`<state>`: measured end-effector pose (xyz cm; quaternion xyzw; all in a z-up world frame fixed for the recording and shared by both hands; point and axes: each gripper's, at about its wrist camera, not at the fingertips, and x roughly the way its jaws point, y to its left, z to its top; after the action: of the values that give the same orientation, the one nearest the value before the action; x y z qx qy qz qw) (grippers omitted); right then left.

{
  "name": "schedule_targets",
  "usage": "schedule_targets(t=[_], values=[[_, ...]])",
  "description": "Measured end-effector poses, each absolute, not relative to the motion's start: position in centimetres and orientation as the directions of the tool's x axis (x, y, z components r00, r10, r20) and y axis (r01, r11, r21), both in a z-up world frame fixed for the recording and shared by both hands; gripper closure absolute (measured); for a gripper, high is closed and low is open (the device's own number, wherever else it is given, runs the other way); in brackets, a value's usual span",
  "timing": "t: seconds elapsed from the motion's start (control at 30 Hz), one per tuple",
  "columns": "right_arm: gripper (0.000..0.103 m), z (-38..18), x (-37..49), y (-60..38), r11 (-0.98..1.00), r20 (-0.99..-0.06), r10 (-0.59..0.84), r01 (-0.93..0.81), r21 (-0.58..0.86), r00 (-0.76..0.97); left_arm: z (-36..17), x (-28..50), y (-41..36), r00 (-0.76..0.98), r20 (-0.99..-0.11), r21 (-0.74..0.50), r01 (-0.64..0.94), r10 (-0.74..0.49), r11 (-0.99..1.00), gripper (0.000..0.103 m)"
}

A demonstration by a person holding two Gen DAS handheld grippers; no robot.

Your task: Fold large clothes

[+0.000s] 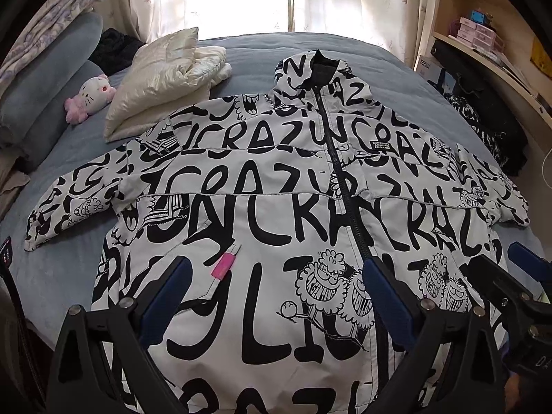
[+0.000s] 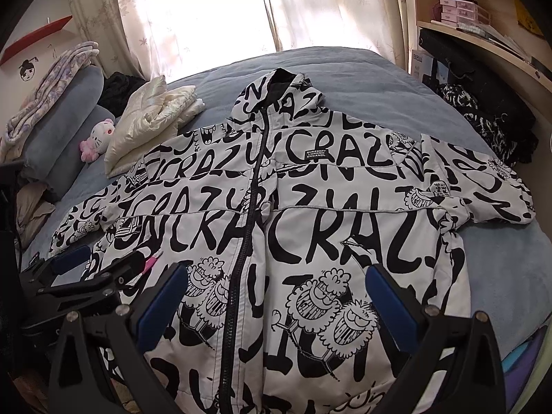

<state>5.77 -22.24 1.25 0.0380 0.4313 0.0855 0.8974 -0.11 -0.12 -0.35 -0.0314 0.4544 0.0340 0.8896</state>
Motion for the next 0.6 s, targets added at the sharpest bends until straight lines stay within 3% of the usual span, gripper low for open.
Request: schedule_targets(t=[0.6], values=[[0.001, 0.4, 6.6, -21.1, 0.984, -0.778, 0.174, -0.138, 0.113, 0.603, -0.7, -0.2, 0.2, 0.6, -0.8, -0.015, -0.075, 0.033, 0.997, 0.005]])
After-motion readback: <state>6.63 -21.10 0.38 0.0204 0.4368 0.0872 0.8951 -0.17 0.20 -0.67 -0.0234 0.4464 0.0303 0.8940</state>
